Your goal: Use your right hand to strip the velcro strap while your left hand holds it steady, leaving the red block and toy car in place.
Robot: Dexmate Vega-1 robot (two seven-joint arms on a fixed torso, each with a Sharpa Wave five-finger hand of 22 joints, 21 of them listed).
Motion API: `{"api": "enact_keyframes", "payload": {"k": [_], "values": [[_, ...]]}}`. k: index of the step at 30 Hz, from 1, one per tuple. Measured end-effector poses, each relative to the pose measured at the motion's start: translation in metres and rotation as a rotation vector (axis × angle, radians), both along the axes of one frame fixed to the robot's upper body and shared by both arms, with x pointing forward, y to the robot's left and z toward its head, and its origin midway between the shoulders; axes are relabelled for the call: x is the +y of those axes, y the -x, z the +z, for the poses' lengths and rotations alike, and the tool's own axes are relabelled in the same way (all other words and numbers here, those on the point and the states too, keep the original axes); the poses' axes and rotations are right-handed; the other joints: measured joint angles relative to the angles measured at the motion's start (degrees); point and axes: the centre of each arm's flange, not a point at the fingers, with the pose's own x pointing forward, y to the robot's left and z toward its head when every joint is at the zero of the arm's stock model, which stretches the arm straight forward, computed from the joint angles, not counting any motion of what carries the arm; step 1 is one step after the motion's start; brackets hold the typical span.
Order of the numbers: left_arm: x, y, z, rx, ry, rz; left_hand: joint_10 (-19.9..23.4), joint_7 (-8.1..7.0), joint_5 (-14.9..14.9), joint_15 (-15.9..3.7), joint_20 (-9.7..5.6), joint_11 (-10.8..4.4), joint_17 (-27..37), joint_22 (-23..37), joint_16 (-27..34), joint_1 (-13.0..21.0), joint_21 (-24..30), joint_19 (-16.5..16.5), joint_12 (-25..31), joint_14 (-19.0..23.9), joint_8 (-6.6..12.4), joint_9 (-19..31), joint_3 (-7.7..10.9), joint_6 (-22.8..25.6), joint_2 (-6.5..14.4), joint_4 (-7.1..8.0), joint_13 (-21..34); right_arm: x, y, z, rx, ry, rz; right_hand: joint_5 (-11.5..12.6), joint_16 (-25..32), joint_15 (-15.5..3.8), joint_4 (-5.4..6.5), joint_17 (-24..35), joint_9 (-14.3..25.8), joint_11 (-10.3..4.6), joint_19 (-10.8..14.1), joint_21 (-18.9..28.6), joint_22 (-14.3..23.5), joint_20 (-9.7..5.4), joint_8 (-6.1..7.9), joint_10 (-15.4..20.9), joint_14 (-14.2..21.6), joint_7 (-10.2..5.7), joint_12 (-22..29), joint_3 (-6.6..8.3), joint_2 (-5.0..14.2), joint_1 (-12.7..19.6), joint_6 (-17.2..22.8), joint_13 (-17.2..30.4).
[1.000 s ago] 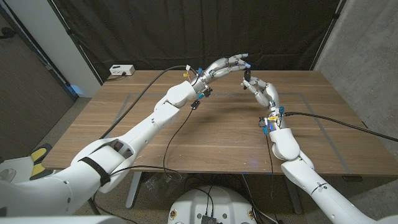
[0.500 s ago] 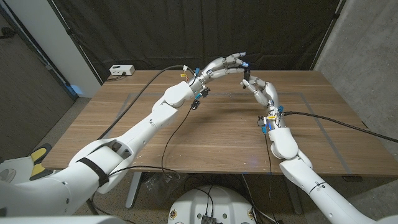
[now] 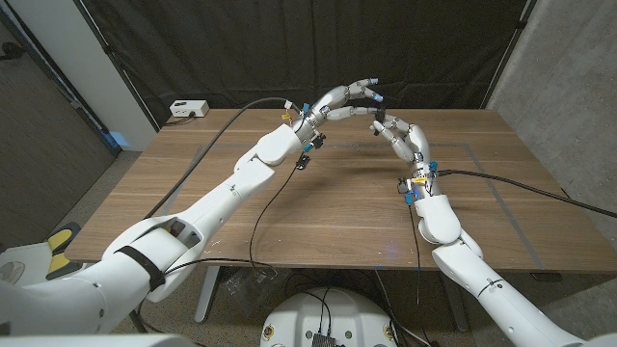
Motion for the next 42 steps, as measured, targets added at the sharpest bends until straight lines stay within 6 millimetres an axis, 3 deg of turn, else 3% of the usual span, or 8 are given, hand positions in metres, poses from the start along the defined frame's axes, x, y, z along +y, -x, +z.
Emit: {"api": "enact_keyframes", "payload": {"k": [6,12,21,26,34,42], "values": [[-0.005,0.000,0.000,-0.008,0.015,0.015,1.6,-1.77,0.8,-0.15,0.00,-1.55,0.2,0.0,0.1,-0.6,0.0,0.0,0.4,0.9,0.00,0.0,-0.55,1.8,-0.6,0.08,0.2,0.001,0.000,0.003,-0.010,0.010,0.005,0.0,0.0,0.00,0.00,0.0,-0.1,0.00,0.0,0.2,0.0,0.00,0.00,0.0,0.0,-0.02,0.0,0.00,0.07,0.1,0.0,0.2],[-0.009,-0.001,0.000,-0.008,0.030,0.024,4.0,-2.72,1.3,-1.43,0.03,-3.13,0.3,0.0,0.8,1.3,0.0,1.2,0.9,2.8,1.05,0.0,-0.52,6.4,0.5,0.05,0.2,0.002,0.001,0.003,-0.017,0.019,0.010,0.0,0.0,0.00,-0.31,0.0,-0.2,0.00,0.2,0.3,0.0,0.22,-0.01,0.0,0.0,-0.14,0.2,-0.31,0.06,0.1,0.1,0.3],[-0.015,-0.001,0.001,-0.015,0.068,0.045,8.6,-3.33,1.3,-3.31,-0.11,-4.75,0.3,0.0,1.6,3.4,0.0,2.8,2.1,5.3,1.81,-0.4,-0.28,13.5,1.3,-0.18,0.0,0.002,0.000,0.005,-0.027,0.040,0.017,0.0,0.5,0.00,-0.31,0.0,-0.2,0.00,0.5,0.3,-0.1,-0.11,-0.17,0.0,0.0,-0.14,0.2,-0.31,0.05,0.1,0.1,0.5],[-0.018,-0.002,-0.001,-0.013,0.082,0.050,10.5,-2.90,1.3,-4.14,-0.33,-5.15,0.3,0.0,1.8,4.1,0.4,3.8,2.2,6.8,2.23,-0.7,-0.05,17.5,2.0,-0.42,-0.3,0.002,0.000,0.006,-0.031,0.044,0.021,0.0,0.5,0.00,-0.16,0.0,-0.3,0.00,0.5,0.3,-0.1,-0.11,-0.18,0.0,0.0,-0.13,0.4,-0.47,0.00,0.1,0.1,0.5],[-0.021,-0.003,-0.003,-0.007,0.087,0.054,10.7,-2.83,1.1,-4.16,-0.43,-5.36,0.4,0.0,1.8,5.7,0.4,3.9,2.2,6.8,1.33,-1.0,0.33,17.8,3.6,-0.71,-0.3,0.002,0.000,0.006,-0.033,0.049,0.023,0.0,0.5,0.21,-0.16,0.0,-0.4,-0.21,0.5,0.6,-0.1,-0.11,-0.34,0.2,0.2,0.20,0.4,-0.47,0.22,0.4,0.4,0.8],[-0.025,-0.005,-0.005,0.001,0.088,0.046,14.3,-0.07,-0.2,-5.48,-0.43,-6.12,0.4,0.0,1.8,7.3,0.4,4.5,2.2,8.7,1.10,-1.1,1.70,25.5,6.6,-0.08,-0.5,0.001,0.001,0.006,-0.037,0.045,0.022,0.0,0.5,0.00,-0.16,0.0,-0.4,0.07,0.5,0.6,-0.1,-0.11,-0.35,0.6,0.4,0.29,0.8,-0.47,0.21,0.4,0.3,1.2]]}}
